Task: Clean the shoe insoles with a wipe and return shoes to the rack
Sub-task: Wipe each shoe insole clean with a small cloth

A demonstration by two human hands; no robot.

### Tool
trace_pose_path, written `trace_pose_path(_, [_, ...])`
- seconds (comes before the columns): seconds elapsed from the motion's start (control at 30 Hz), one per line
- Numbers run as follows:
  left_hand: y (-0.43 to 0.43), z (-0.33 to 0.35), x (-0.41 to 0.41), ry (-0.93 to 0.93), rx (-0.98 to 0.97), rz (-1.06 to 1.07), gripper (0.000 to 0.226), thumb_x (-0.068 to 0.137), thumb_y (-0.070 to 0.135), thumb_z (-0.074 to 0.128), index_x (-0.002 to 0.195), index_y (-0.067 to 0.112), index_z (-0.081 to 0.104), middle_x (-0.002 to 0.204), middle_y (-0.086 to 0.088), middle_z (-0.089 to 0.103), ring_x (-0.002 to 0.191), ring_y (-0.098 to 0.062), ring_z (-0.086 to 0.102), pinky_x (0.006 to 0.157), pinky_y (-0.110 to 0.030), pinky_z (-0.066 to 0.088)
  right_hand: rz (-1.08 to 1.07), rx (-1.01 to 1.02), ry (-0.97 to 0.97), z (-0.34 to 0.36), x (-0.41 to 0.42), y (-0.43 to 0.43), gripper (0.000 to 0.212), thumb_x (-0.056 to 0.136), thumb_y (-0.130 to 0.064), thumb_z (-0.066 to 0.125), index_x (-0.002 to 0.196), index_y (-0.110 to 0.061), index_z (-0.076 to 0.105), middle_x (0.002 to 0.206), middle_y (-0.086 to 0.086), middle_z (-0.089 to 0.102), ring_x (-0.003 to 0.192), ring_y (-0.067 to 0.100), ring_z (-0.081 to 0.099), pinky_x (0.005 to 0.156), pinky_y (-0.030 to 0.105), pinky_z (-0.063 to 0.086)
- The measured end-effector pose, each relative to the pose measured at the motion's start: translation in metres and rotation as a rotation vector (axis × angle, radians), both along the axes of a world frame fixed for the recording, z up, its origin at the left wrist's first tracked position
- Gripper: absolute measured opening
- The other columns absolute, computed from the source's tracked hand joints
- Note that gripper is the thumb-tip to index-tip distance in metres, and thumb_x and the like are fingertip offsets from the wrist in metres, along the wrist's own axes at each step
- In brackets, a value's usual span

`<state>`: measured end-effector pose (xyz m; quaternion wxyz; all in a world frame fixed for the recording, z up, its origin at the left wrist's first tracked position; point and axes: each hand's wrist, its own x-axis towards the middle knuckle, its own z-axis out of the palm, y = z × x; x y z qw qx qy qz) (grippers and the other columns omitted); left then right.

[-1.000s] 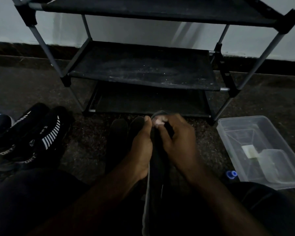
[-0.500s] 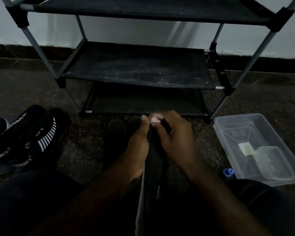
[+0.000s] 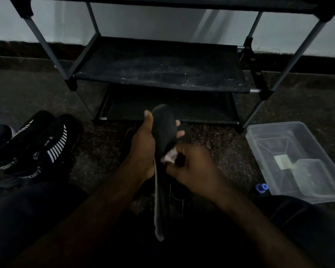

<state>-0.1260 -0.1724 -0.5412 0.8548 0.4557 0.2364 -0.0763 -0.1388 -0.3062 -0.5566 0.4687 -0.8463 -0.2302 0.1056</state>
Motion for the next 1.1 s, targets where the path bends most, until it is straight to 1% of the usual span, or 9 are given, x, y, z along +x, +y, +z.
trace_pose_path(0.17, [-0.012,-0.005,-0.008,0.001,0.017,-0.073,0.075,0.096,0.062,0.026,0.124,0.002,0.06,0.121,-0.023,0.065,0.109,-0.03,0.065,0.088,-0.036,0.057,-0.277,0.17,-0.059,-0.008,0.02,-0.001,0.009,0.085,-0.014,0.073,0.086,-0.023,0.069,0.081,-0.011,0.071,0.076,0.003,0.067,0.074,0.028,0.056])
trace_pose_path(0.33, [-0.024,-0.015,-0.017,0.018,0.083,-0.151,0.056,0.099,0.053,0.032,0.111,0.012,0.068,0.108,-0.011,0.072,0.097,-0.019,0.07,0.076,-0.026,0.056,-0.292,0.204,-0.275,-0.003,0.021,0.002,0.008,0.089,-0.013,0.068,0.096,-0.013,0.071,0.091,-0.005,0.071,0.085,0.003,0.065,0.076,0.015,0.05])
trace_pose_path(0.43, [-0.026,-0.007,-0.015,-0.004,0.15,-0.153,0.058,0.098,0.055,0.032,0.12,0.012,0.065,0.116,-0.012,0.07,0.107,-0.021,0.067,0.096,-0.033,0.051,-0.34,0.089,-0.363,-0.001,0.028,-0.003,0.008,0.091,-0.018,0.067,0.094,-0.011,0.069,0.09,-0.001,0.07,0.08,0.008,0.064,0.07,0.018,0.048])
trace_pose_path(0.5, [-0.027,-0.004,-0.014,-0.02,0.218,-0.109,0.058,0.097,0.054,0.034,0.124,0.01,0.062,0.124,-0.015,0.065,0.116,-0.025,0.062,0.104,-0.037,0.046,-0.4,0.015,-0.306,-0.001,0.037,-0.008,0.008,0.09,-0.021,0.068,0.089,-0.012,0.068,0.082,-0.002,0.068,0.072,0.008,0.062,0.064,0.019,0.046])
trace_pose_path(0.67, [-0.012,0.001,-0.003,0.083,0.066,0.041,0.066,0.101,0.052,0.028,0.135,0.002,0.051,0.127,-0.02,0.061,0.103,-0.029,0.062,0.087,-0.037,0.053,-0.159,-0.004,0.064,-0.013,0.016,0.005,0.007,0.083,-0.013,0.074,0.079,-0.018,0.07,0.078,-0.003,0.073,0.072,0.009,0.068,0.071,0.031,0.057])
trace_pose_path(0.77, [0.001,0.002,0.001,0.089,0.02,0.047,0.072,0.099,0.059,0.023,0.136,0.002,0.049,0.125,-0.019,0.061,0.094,-0.028,0.064,0.079,-0.036,0.055,-0.025,0.047,0.154,-0.014,-0.002,0.011,0.023,0.083,-0.009,0.072,0.07,-0.027,0.065,0.069,-0.009,0.069,0.063,0.002,0.065,0.062,0.025,0.051])
trace_pose_path(0.9, [0.011,-0.001,0.003,0.019,-0.019,0.045,0.078,0.096,0.065,0.023,0.138,0.004,0.048,0.127,-0.015,0.063,0.106,-0.025,0.066,0.08,-0.038,0.058,0.155,0.213,0.378,0.005,-0.008,0.004,0.016,0.088,-0.002,0.068,0.078,-0.014,0.066,0.07,0.004,0.07,0.059,0.011,0.064,0.052,0.024,0.052])
trace_pose_path(1.0, [0.016,0.0,0.004,-0.018,-0.093,0.052,0.075,0.096,0.065,0.023,0.131,0.007,0.053,0.124,-0.012,0.064,0.109,-0.025,0.064,0.085,-0.044,0.055,0.218,0.257,0.369,0.009,-0.007,0.001,0.009,0.089,-0.003,0.068,0.083,-0.009,0.067,0.076,0.012,0.071,0.064,0.017,0.065,0.055,0.027,0.053])
trace_pose_path(1.1, [0.019,0.001,0.005,-0.082,-0.115,0.054,0.071,0.097,0.063,0.018,0.118,0.007,0.058,0.116,-0.01,0.066,0.106,-0.025,0.064,0.091,-0.048,0.051,0.052,0.243,0.243,-0.002,0.004,0.003,0.01,0.086,-0.004,0.071,0.08,-0.012,0.068,0.077,0.009,0.073,0.068,0.016,0.067,0.064,0.032,0.055])
